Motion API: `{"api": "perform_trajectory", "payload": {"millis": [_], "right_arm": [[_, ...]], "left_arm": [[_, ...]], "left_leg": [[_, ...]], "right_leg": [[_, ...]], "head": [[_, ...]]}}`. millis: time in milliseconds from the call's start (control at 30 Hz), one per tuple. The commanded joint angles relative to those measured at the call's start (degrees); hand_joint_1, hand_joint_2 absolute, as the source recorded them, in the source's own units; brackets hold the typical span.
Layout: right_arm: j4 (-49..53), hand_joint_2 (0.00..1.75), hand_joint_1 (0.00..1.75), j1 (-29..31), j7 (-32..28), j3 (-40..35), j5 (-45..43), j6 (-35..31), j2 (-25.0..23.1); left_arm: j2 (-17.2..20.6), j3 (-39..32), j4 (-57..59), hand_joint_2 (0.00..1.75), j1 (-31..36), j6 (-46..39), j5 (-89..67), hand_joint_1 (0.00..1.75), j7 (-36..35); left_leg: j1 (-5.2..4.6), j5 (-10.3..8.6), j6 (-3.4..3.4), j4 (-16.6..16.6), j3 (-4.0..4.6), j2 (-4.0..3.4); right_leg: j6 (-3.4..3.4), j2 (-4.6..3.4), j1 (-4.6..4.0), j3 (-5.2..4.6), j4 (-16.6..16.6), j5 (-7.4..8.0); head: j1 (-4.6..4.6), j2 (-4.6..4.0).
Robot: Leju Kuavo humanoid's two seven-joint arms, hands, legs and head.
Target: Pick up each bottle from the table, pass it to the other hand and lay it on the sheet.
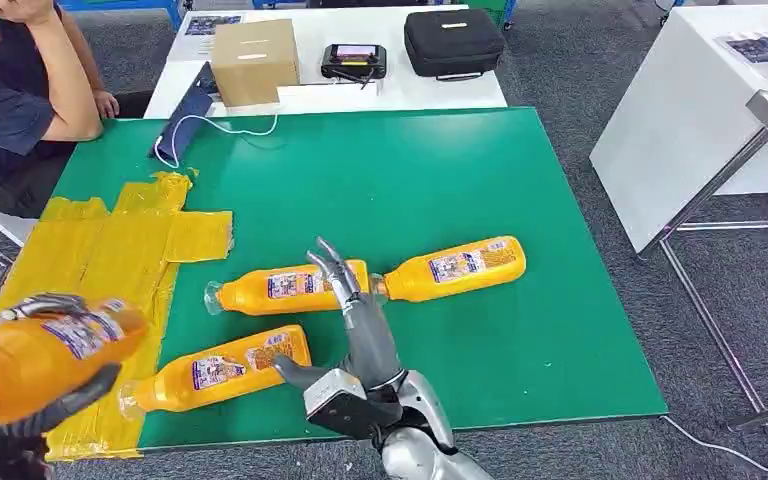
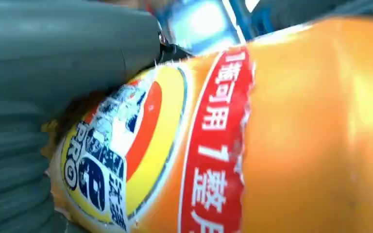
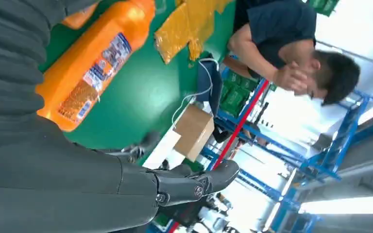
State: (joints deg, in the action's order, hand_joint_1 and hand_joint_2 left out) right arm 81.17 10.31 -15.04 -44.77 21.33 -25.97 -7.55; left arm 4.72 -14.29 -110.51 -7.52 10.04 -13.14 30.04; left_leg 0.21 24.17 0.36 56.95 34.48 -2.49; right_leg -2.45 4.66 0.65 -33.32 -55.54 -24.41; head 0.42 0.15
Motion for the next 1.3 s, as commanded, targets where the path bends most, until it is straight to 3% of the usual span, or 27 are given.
{"api": "perform_trajectory", "payload": {"millis": [33, 67, 100, 133, 233, 467, 633, 767, 933, 967, 1300], "right_arm": [[14.9, 1.75, 0.0, -11.3, -1.6, 11.3, 1.4, 3.5, 7.8], [15.6, 1.75, 0.0, -12.3, -1.4, 11.6, 2.3, 3.6, 8.1], [16.4, 1.75, 0.0, -13.0, -1.1, 11.9, 3.2, 4.3, 8.4], [16.7, 1.75, 0.0, -13.3, -1.0, 12.0, 3.4, 4.4, 8.3], [16.7, 1.75, 0.0, -13.3, -0.8, 12.1, 3.7, 4.7, 8.0], [17.3, 1.75, 0.0, -13.2, 1.0, 12.8, 6.5, 8.1, 6.6], [16.3, 1.75, 0.0, -12.0, 1.4, 12.5, 6.7, 8.2, 6.5], [15.8, 1.75, 0.0, -11.5, 1.7, 11.9, 7.0, 8.1, 7.0], [15.6, 1.75, 0.0, -11.5, 1.7, 11.9, 7.0, 8.0, 6.9], [14.8, 1.75, 0.0, -10.8, 1.8, 11.4, 6.9, 8.4, 7.1], [14.2, 1.75, 0.0, -10.4, 1.8, 11.1, 6.8, 8.0, 7.1]], "left_arm": [[4.0, 10.3, 9.6, 1.75, 14.9, -13.2, -19.9, 1.75, -8.9], [4.7, 12.2, 11.4, 1.75, 16.1, -16.5, -27.2, 1.75, -11.1], [5.5, 13.9, 13.4, 1.75, 16.9, -19.5, -34.6, 1.75, -13.5], [5.4, 14.3, 14.1, 1.75, 17.2, -19.9, -35.0, 1.75, -13.6], [5.5, 14.5, 14.7, 1.75, 16.9, -20.7, -35.2, 1.75, -13.4], [11.8, 21.4, 28.8, 1.75, 16.2, -24.8, -63.4, 1.75, -23.0], [13.2, 22.7, 35.3, 1.75, 19.1, -23.5, -63.5, 1.75, -23.2], [17.0, 25.2, 44.5, 1.75, 23.1, -17.0, -66.4, 1.75, -26.4], [17.3, 25.0, 45.8, 1.75, 23.6, -17.5, -65.9, 1.75, -25.7], [18.5, 24.5, 49.1, 1.75, 25.0, -13.0, -64.6, 1.75, -27.3], [19.3, 24.6, 53.4, 1.75, 26.5, -15.6, -63.4, 1.75, -25.1]], "left_leg": [[0.06, -0.14, 0.04, -0.1, -0.06, 1.28], [0.0, -0.08, 0.03, -0.1, -0.04, 0.88], [0.02, -0.04, 0.03, -0.1, -0.12, 1.0], [-0.07, -0.09, 0.05, -0.1, 0.01, 0.92], [-0.14, -0.07, 0.08, 0.0, 0.01, 0.52], [-0.13, -0.05, 0.05, -0.1, -0.05, 0.03], [-0.06, -0.01, 0.02, -0.1, -0.17, 0.12], [-0.08, -0.05, 0.04, -0.1, -0.02, 0.01], [-0.03, 0.0, 0.01, 0.0, -0.08, -0.03], [-0.06, -0.02, 0.03, 0.0, -0.05, -0.03], [-0.06, -0.04, 0.05, -0.1, -0.03, -0.11]], "right_leg": [[0.06, 0.72, 0.02, 0.5, 0.1, -0.16], [0.06, 0.46, 0.04, 0.32, 0.1, -0.1], [0.08, 0.36, 0.04, 0.44, 0.1, -0.13], [0.05, 0.39, 0.09, 0.91, 0.2, -0.02], [0.09, 0.19, 0.14, 0.76, 0.0, 0.12], [0.13, -0.26, 0.13, 0.65, 0.1, 0.16], [0.19, -0.45, 0.07, 0.77, 0.0, 0.11], [0.14, -0.34, 0.07, 0.61, 0.0, 0.14], [0.19, -0.54, 0.04, 0.7, 0.0, 0.12], [0.17, -0.46, 0.06, 0.64, 0.0, 0.13], [0.15, -0.5, 0.06, 0.63, 0.0, 0.17]], "head": [[0.07, 0.0], [0.04, 0.0], [0.07, 0.0], [0.04, 0.0], [0.07, 0.0], [0.02, 0.0], [0.04, 0.0], [0.06, 0.0], [0.02, 0.0], [0.02, 0.0], [0.07, 0.0]]}}
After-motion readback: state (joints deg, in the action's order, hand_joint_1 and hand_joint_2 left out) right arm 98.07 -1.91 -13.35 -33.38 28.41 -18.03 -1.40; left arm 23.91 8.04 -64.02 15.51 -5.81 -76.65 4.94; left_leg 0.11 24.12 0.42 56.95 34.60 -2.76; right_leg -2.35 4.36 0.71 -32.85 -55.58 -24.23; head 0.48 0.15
